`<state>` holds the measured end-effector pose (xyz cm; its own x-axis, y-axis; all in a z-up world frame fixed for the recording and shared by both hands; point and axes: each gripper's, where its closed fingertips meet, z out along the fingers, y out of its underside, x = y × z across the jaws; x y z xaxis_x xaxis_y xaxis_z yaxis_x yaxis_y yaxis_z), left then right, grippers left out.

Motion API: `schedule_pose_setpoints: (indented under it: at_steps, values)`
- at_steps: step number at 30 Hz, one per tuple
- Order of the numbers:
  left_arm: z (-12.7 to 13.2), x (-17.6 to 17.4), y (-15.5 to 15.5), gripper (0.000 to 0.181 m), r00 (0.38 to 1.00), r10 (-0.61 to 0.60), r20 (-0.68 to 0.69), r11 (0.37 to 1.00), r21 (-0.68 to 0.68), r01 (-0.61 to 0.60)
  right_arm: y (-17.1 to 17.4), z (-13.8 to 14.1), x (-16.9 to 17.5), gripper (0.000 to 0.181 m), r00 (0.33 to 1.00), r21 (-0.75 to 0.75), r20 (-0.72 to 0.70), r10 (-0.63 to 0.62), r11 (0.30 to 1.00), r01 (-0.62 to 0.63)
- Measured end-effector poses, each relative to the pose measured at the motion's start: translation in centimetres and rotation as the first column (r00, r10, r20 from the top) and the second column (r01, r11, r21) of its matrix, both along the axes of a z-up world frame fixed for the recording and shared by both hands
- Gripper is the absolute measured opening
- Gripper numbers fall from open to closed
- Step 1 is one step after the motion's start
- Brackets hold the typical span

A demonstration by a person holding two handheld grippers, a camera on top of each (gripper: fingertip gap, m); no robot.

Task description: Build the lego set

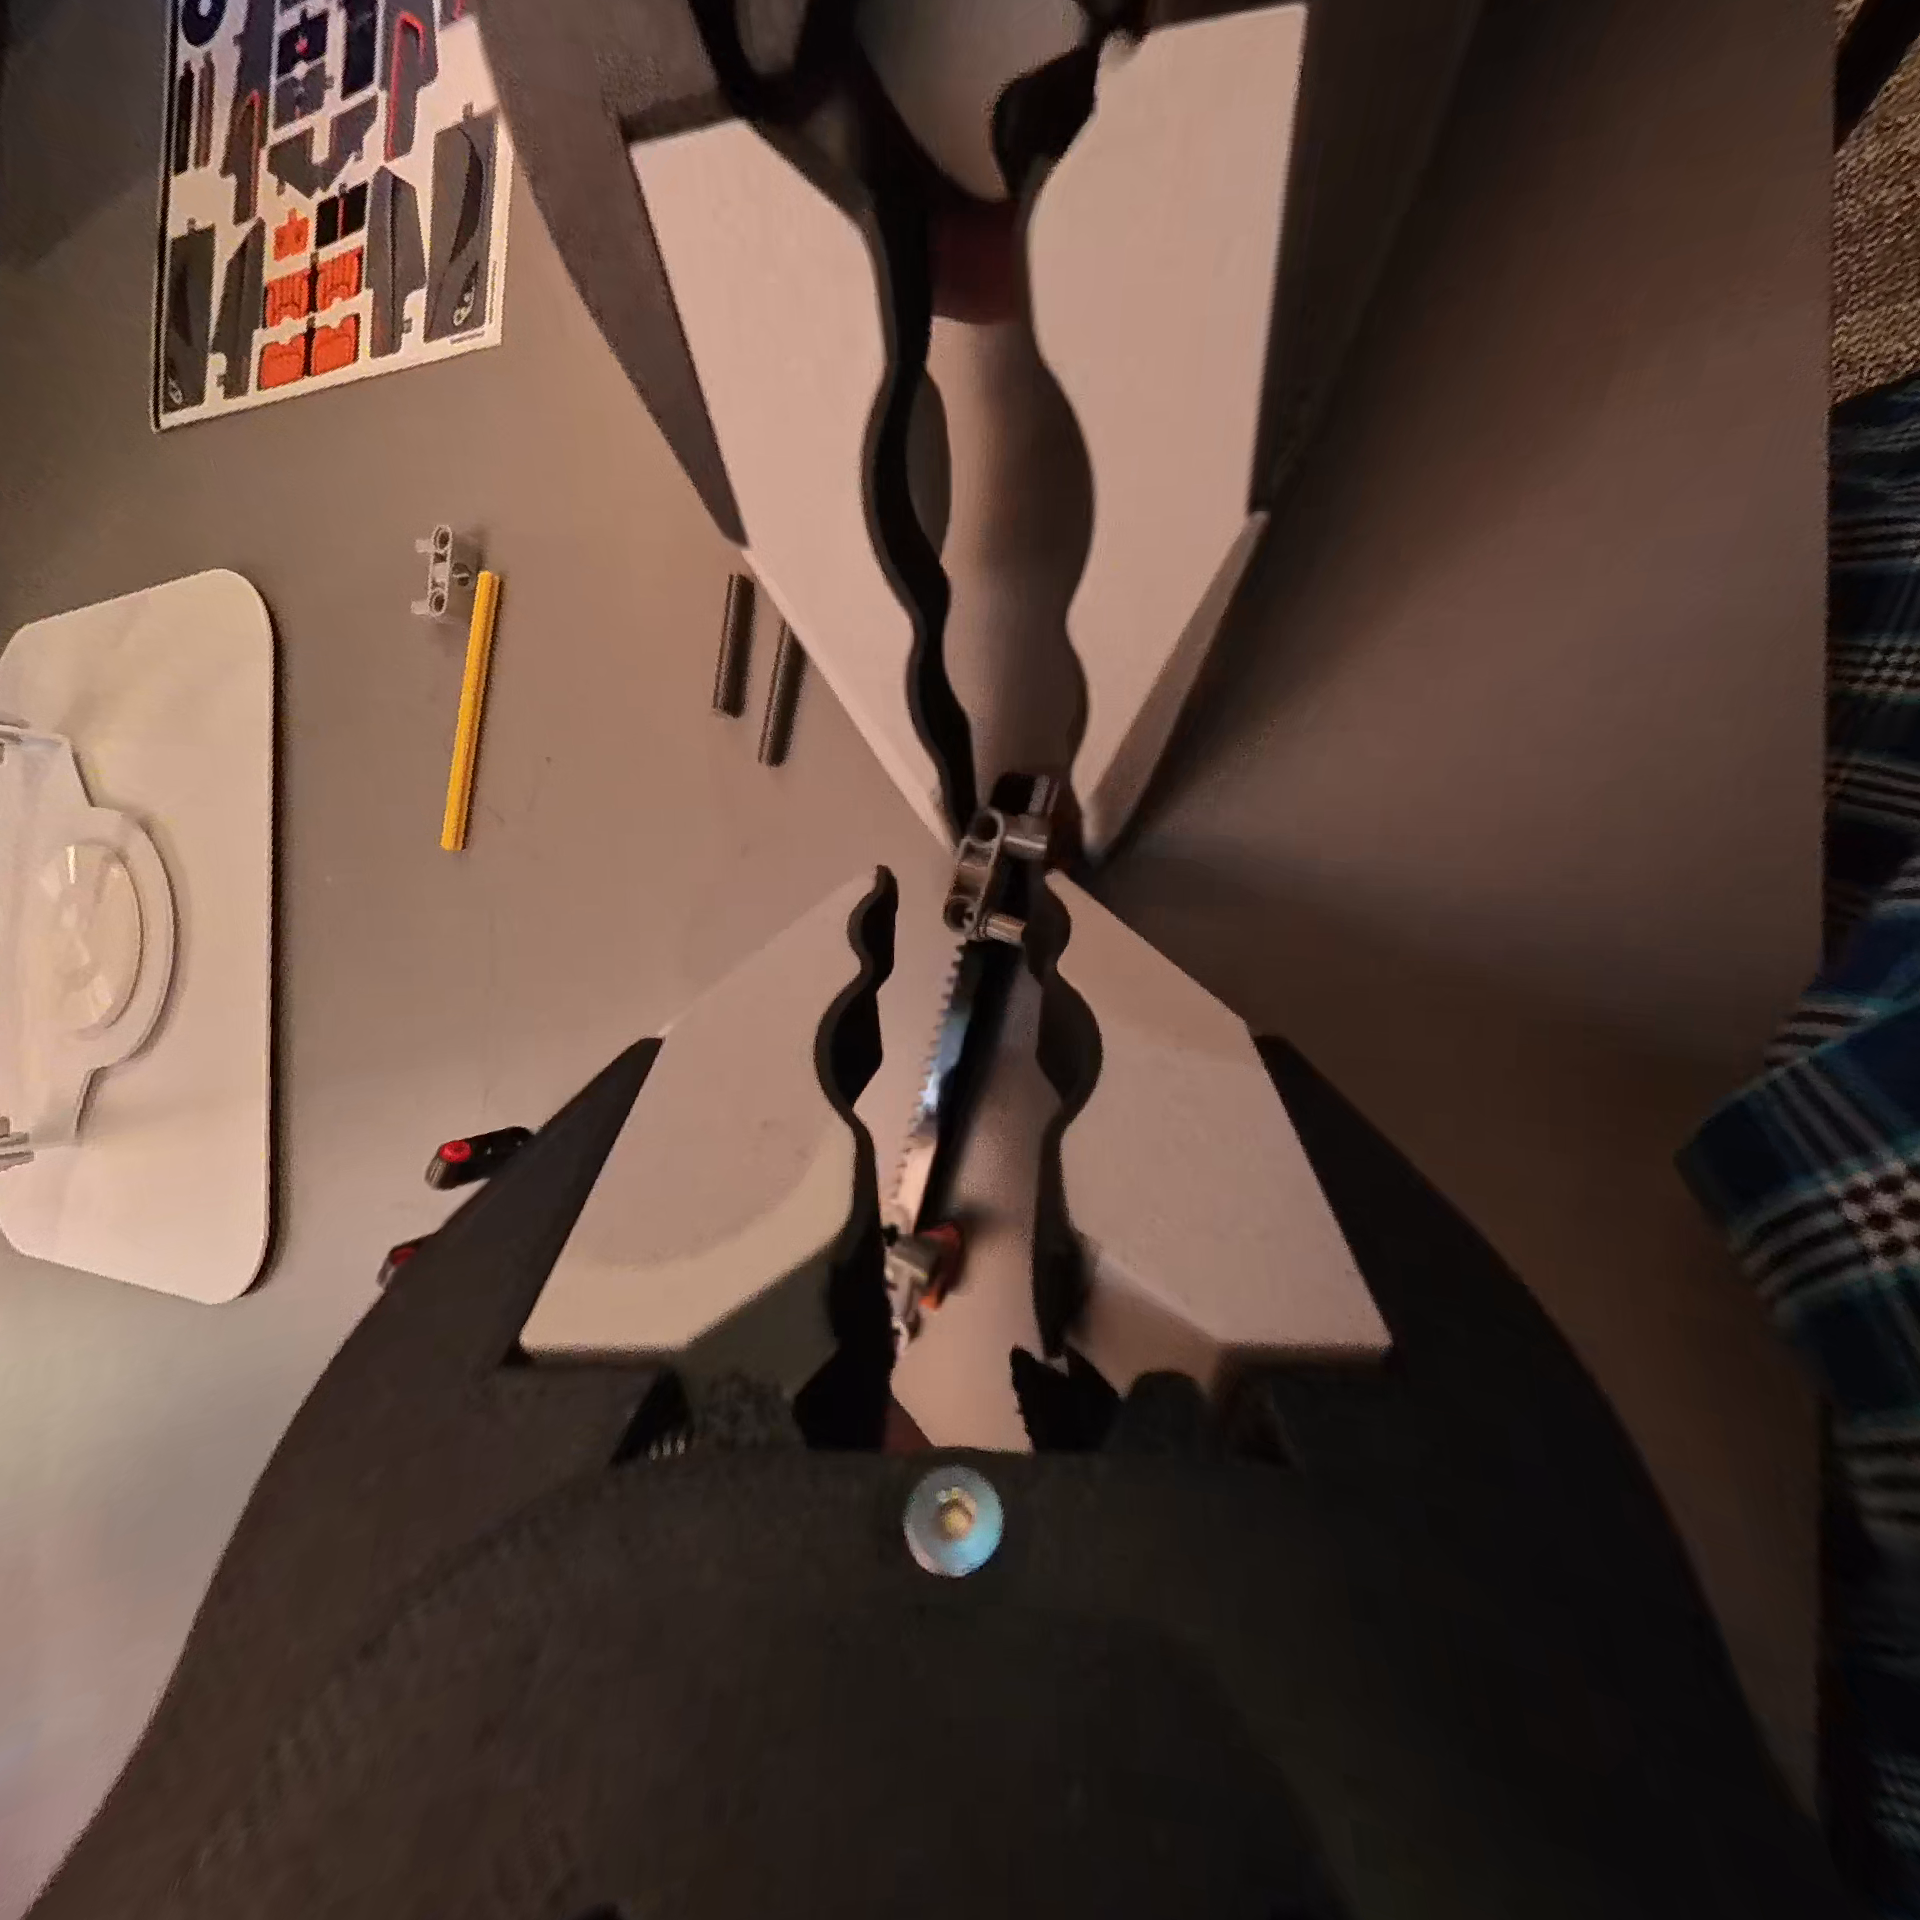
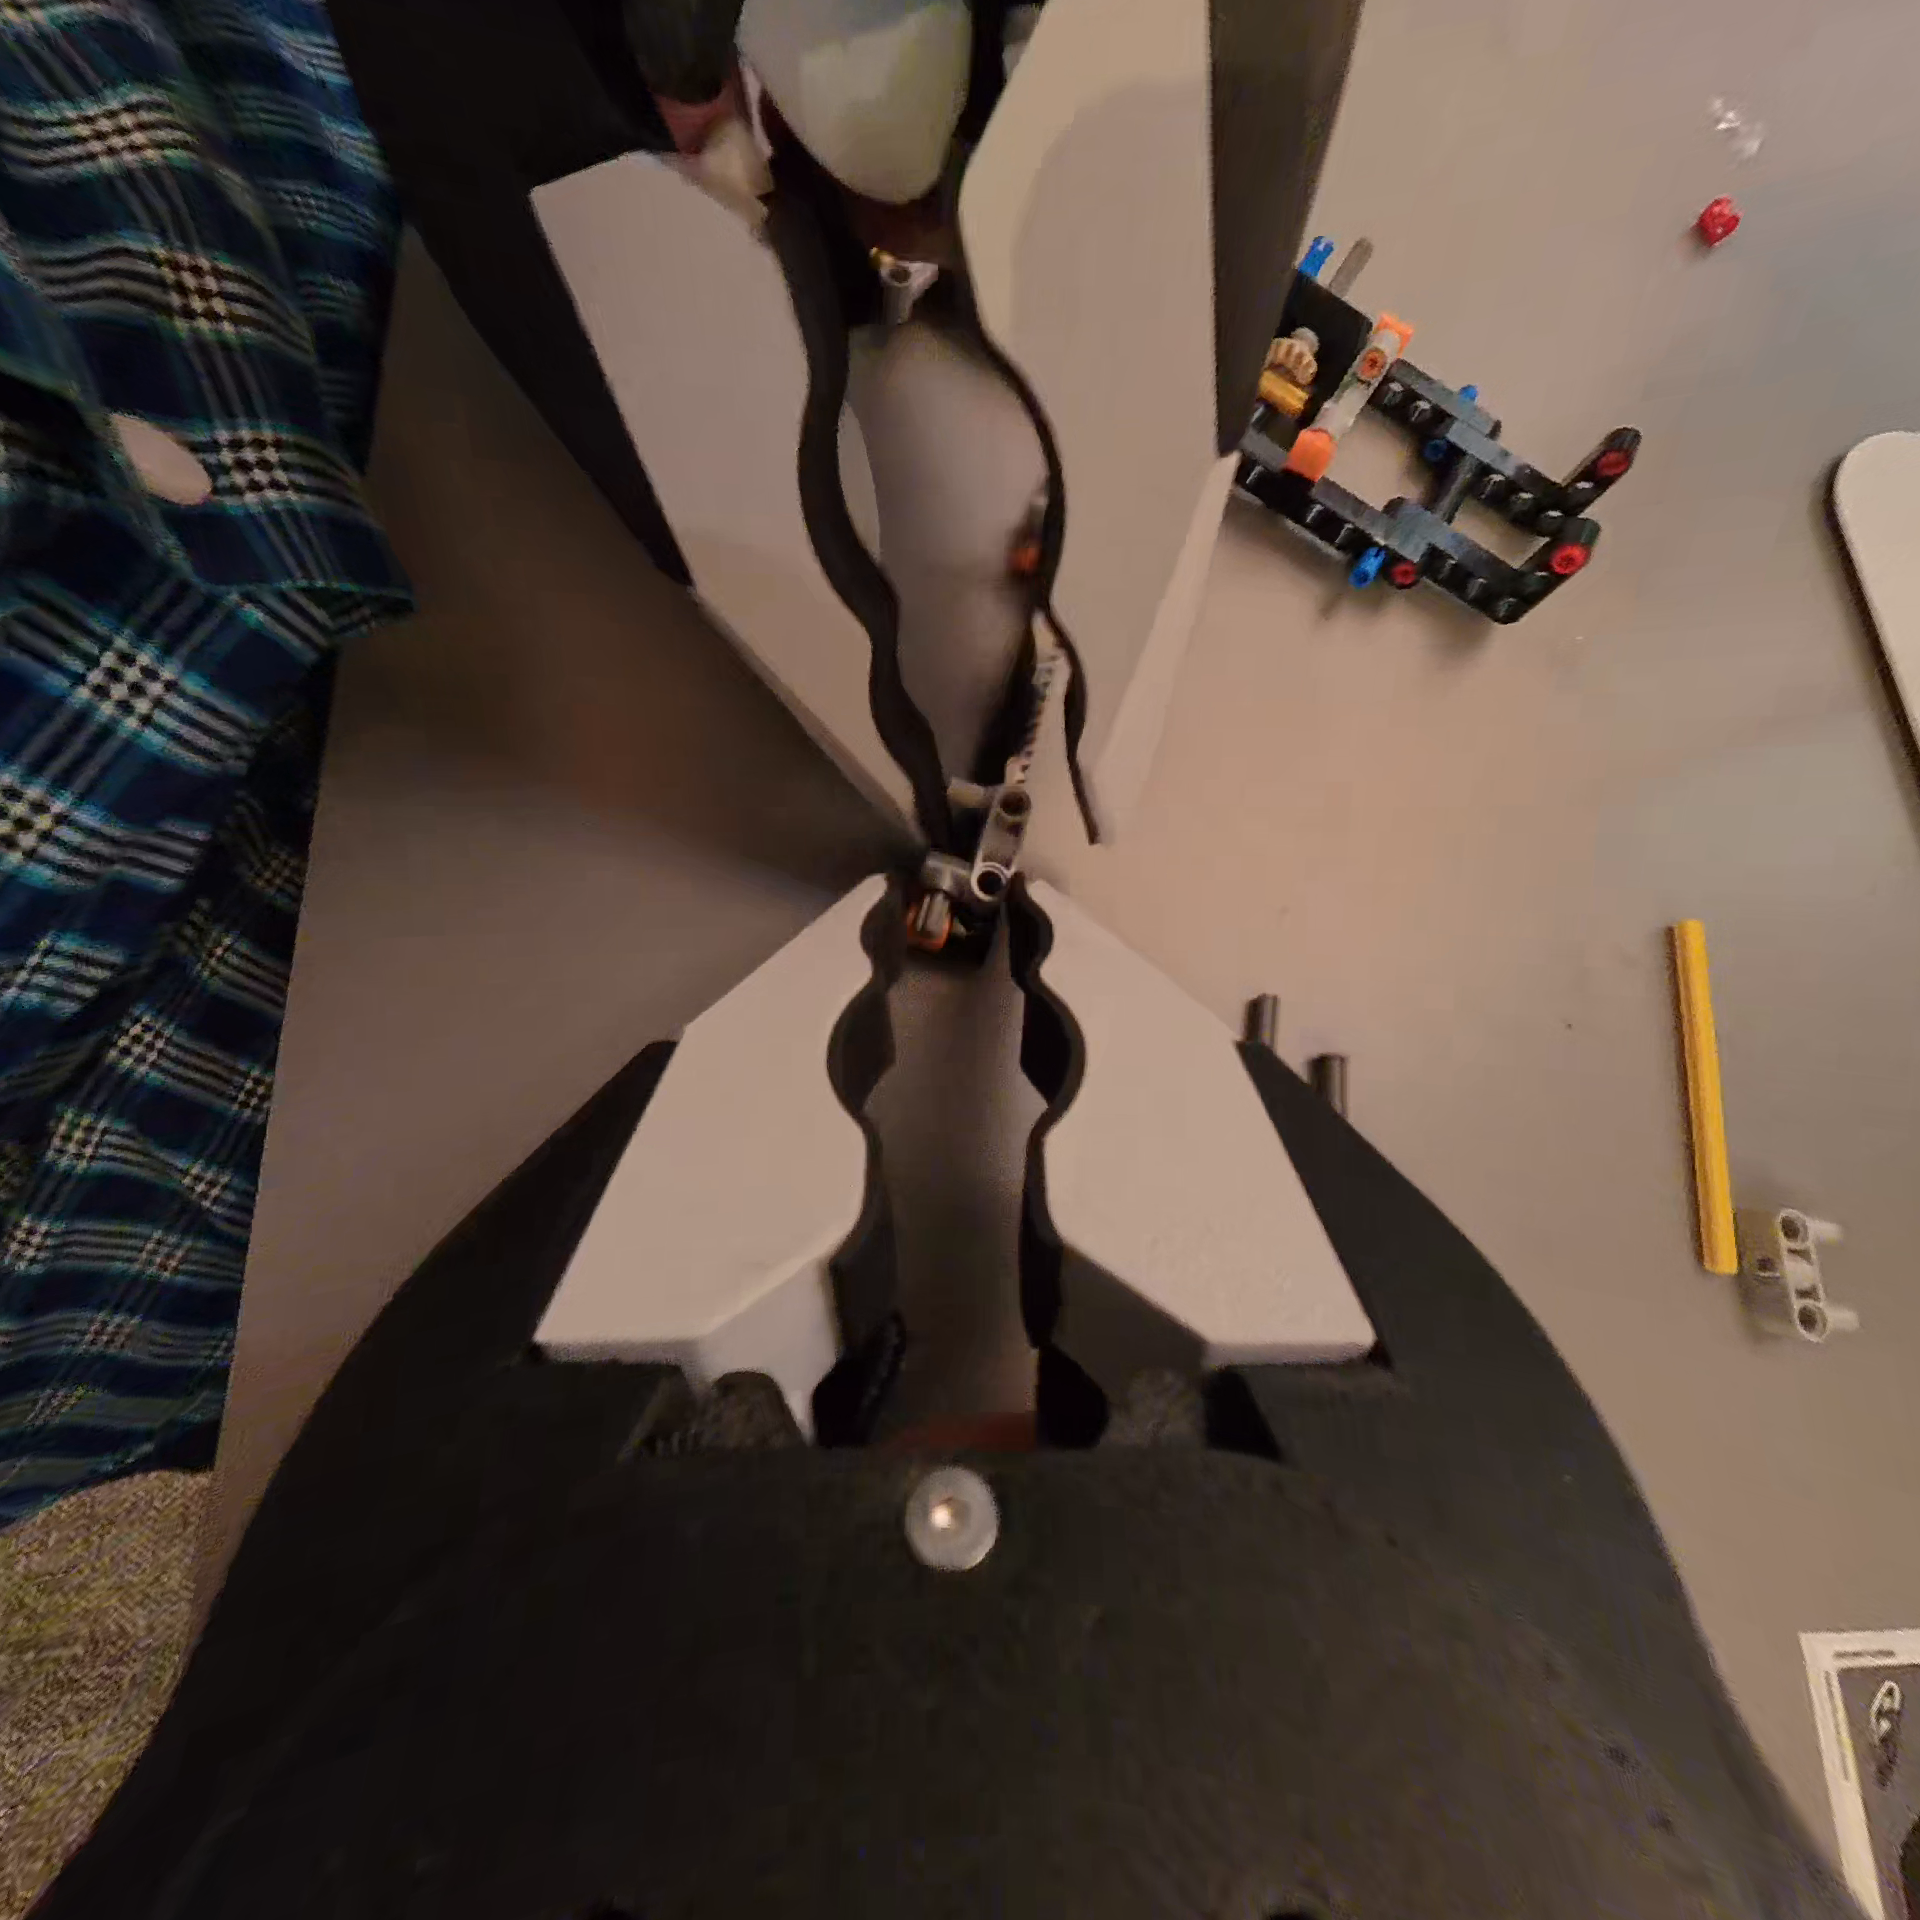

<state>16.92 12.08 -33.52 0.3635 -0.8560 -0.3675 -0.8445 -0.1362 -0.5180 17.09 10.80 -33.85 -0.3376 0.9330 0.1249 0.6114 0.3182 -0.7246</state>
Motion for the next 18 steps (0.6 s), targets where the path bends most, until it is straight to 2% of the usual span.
schedule_pose_setpoints:
  at_steps: [4,8,16,18]
  values:
    - [0.1,0.0,-0.2,0.028,1.0,0.004,0.003,1.0,-0.016,-0.004,0.2,0.0,-0.1,0.014,1.0,-0.016,0.005,-0.019,1.0,0.019]
    - [0.5,-0.5,-0.2,0.034,0.995,0.079,0.056,0.993,-0.092,-0.074,0.8,0.0,0.0,0.014,0.999,-0.012,0.005,-0.042,0.999,0.042]
    - [0.7,-3.1,-0.6,0.03,0.99,0.138,0.021,0.987,-0.086,-0.136,0.8,-0.1,2.0,0.015,0.999,-0.056,0.034,0.012,0.998,-0.01]
    - [0.5,-3.3,-0.9,0.03,0.989,0.147,0.026,0.985,-0.091,-0.144,0.8,0.0,2.6,0.025,0.999,-0.069,0.046,0.021,0.997,-0.018]
